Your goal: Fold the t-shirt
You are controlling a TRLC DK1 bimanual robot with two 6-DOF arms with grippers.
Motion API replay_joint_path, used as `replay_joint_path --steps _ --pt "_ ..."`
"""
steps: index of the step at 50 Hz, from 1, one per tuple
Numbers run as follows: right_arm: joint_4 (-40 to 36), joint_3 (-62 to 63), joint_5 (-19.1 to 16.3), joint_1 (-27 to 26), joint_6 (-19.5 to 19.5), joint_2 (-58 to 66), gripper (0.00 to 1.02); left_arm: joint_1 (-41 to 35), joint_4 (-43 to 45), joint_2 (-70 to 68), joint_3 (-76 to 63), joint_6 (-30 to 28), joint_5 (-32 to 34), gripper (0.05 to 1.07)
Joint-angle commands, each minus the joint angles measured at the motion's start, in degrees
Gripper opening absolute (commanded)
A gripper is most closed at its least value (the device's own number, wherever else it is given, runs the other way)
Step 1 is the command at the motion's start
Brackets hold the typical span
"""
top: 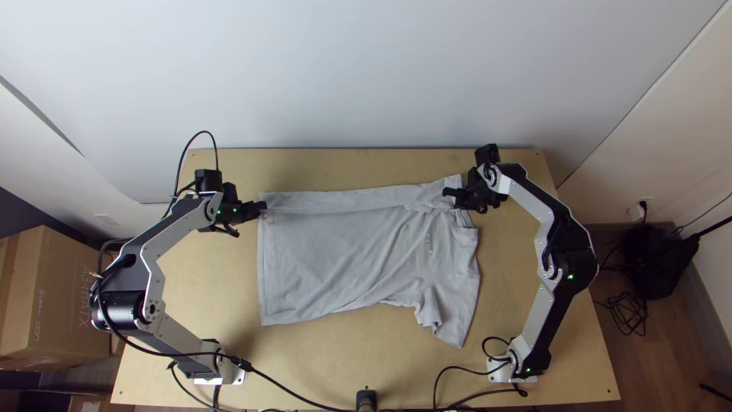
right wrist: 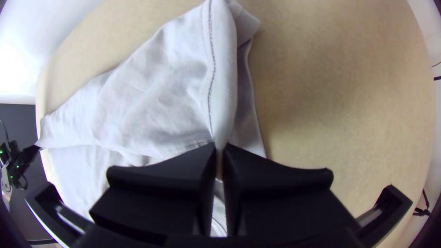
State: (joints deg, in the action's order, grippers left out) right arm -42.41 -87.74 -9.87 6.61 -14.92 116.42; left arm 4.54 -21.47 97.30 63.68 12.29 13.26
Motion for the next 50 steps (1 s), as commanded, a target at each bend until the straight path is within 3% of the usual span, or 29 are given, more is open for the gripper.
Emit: replay_joint_path --steps 1,2,3,4,23,33,37,42,50 --pt "0.4 3.4 2.1 -1.3 0.2 -3.4 0.73 -0.3 -0.4 -2.0 -2.6 -1.5 -0.2 0.86" --pt "0.4 3.7 2.7 -1.3 0.2 -3.7 0.88 -0.4 -1.1 -2.1 -2.5 -1.7 -0.2 0.99" --pt "0.4 3.9 3.3 -1.4 0.2 -4.3 0.96 -0.4 -1.6 -2.3 -2.5 -2.1 -0.2 1.03" --pt "0.4 4.2 3.6 -1.6 0.2 -4.9 0.98 -0.4 -1.8 -2.6 -2.6 -2.2 -0.2 1.03" --pt "-0.8 19.5 3.6 -4.9 -0.7 -30.6 0.98 3.0 -4.4 -20.8 -7.3 -1.3 3.6 1.02" --pt "-14.8 25.1 2.3 -4.2 -2.7 -38.7 0.98 3.3 -13.8 -29.4 -6.8 -3.0 5.8 1.02" --pt "-20.8 28.4 1.4 -4.0 -1.7 -39.8 0.98 2.6 -14.9 -33.8 -7.5 -3.6 5.9 1.02" --pt "-22.3 35.4 -0.2 -4.0 0.1 -42.2 0.97 1.6 -17.5 -37.2 -7.1 -4.1 5.9 1.02" --pt "-21.4 43.4 -3.1 -3.1 0.9 -44.9 0.76 1.5 -19.7 -39.1 -6.1 -4.2 6.0 1.02"
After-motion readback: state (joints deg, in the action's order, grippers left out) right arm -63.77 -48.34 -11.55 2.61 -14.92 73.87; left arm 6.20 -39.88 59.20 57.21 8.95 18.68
